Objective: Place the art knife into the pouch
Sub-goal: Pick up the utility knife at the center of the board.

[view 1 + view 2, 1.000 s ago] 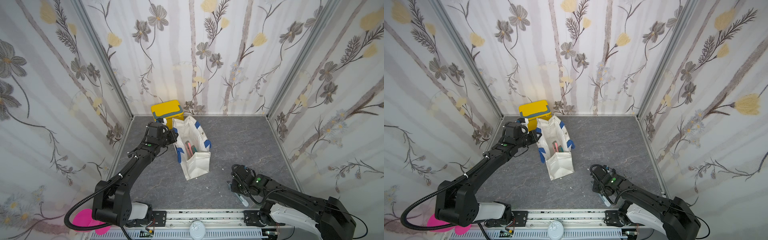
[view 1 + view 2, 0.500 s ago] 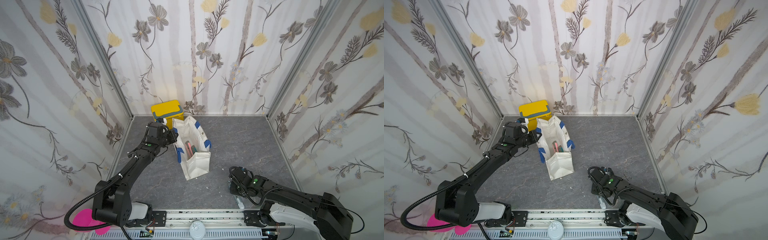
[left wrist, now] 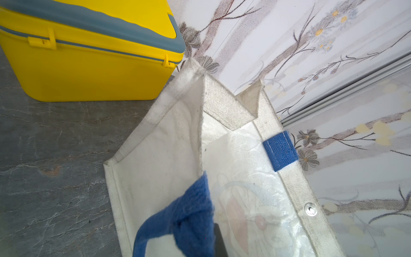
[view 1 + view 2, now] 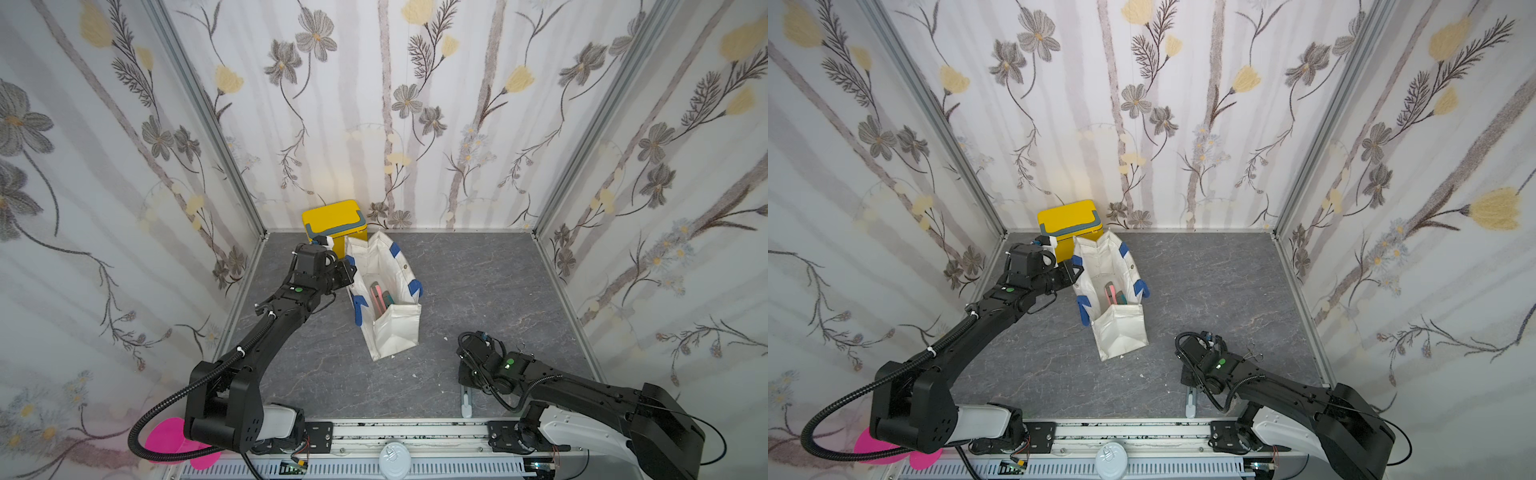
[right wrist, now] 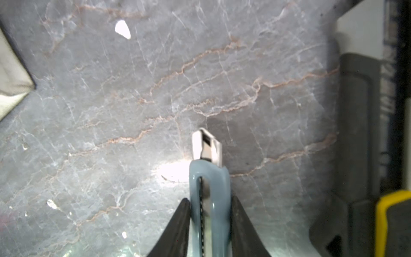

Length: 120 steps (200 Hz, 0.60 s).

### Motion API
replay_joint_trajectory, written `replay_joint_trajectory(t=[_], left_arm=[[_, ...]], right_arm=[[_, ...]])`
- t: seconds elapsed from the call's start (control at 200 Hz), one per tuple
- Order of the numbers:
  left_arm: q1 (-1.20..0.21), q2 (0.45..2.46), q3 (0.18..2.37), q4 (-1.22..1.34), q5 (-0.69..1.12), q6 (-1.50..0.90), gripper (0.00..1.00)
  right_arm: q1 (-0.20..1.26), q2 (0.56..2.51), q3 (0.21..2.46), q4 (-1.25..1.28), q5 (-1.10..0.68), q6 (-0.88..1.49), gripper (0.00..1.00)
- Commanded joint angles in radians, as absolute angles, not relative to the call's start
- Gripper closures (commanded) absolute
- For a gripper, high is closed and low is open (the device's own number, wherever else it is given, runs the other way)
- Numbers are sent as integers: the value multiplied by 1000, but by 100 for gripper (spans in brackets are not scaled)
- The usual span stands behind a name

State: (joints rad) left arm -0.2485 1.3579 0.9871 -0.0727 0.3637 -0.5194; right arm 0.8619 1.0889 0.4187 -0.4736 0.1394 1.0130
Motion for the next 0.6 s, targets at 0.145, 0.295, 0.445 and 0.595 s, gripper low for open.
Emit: replay_joint_trajectory(t=[0.145,0.295,0.445,0.595], left_arm=[[-247,1355,1002,-58,367,-517,100],[-247,1352,1000,-58,364,-515,100],[-248,1354,1003,-57,364,-516,100],[-246,1357,1001,-52,368,-518,100]], right_arm=[[862,1132,416,-517,142,1041,74],[862,1163,430,-511,146,1029,79],[862,1164,437,-503,161,1029,81],[862,1165,455,-488,171,1033,86]])
